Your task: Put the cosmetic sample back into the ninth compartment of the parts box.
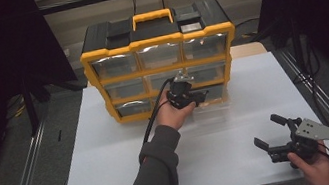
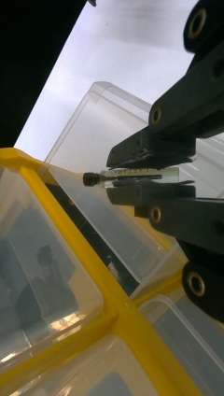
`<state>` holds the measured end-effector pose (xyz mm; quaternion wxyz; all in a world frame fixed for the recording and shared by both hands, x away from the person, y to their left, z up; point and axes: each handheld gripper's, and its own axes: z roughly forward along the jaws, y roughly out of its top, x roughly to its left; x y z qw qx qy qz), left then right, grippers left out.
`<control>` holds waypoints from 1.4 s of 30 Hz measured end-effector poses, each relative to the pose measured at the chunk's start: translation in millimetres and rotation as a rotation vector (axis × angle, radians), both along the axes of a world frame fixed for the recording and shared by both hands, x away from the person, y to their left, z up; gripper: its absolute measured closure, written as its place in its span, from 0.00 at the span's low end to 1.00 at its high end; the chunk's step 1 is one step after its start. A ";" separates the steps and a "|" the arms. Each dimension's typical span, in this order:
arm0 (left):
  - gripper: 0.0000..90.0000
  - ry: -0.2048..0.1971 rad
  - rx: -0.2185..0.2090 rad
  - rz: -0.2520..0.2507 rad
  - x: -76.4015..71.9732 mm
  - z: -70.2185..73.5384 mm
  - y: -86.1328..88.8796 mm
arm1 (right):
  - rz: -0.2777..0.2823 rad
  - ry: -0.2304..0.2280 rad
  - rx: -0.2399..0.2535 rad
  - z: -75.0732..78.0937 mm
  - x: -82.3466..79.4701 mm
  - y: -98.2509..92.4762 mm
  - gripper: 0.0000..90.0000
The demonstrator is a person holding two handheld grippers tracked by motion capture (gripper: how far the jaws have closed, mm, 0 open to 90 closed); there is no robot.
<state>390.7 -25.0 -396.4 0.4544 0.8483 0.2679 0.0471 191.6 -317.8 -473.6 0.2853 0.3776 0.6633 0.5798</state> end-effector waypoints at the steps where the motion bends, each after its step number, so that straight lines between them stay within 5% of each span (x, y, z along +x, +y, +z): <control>1: 0.90 0.001 -0.001 0.000 0.0 -0.2 -0.2 | -0.002 0.000 0.001 0.0 0.0 -0.2 0.02; 21: 0.88 0.012 -0.004 0.011 0.3 -1.1 0.0 | 0.000 -0.001 0.001 0.2 0.4 0.1 0.02; 28: 0.78 0.010 -0.005 0.018 -1.3 1.5 2.7 | 0.002 -0.002 -0.003 0.4 0.4 0.0 0.02; 42: 0.53 -0.001 -0.092 0.002 -5.2 6.1 17.0 | 0.007 -0.003 -0.003 0.4 0.9 0.7 0.02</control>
